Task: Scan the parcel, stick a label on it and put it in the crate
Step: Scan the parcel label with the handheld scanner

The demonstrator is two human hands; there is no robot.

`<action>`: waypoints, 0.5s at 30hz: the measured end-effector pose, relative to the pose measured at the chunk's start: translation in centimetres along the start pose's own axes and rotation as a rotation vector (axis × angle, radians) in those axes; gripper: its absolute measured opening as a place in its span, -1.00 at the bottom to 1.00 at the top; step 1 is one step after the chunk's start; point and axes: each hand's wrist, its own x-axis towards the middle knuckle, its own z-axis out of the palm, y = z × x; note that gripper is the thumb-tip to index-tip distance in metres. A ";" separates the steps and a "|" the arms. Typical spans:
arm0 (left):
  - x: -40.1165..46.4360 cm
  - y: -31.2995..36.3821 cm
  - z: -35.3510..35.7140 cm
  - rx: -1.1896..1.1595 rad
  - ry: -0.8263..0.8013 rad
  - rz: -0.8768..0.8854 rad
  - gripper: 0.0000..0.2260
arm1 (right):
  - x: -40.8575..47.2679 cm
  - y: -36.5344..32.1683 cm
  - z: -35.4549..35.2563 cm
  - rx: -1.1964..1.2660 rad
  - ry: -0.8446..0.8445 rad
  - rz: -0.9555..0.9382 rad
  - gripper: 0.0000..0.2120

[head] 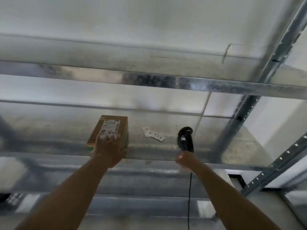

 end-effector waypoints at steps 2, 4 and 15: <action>0.3 -0.2 0.8 -0.003 -0.001 -0.016 -0.39 | 1.1 0.1 -1.1 0.039 0.074 -0.004 -0.81; 0.5 -0.6 1.5 0.023 0.002 -0.020 -0.38 | 2.2 0.0 -2.1 0.127 0.086 0.050 -0.96; 2.9 1.4 2.4 0.054 -0.015 0.010 -0.36 | 8.2 -0.7 -3.3 -0.275 0.293 0.014 -0.38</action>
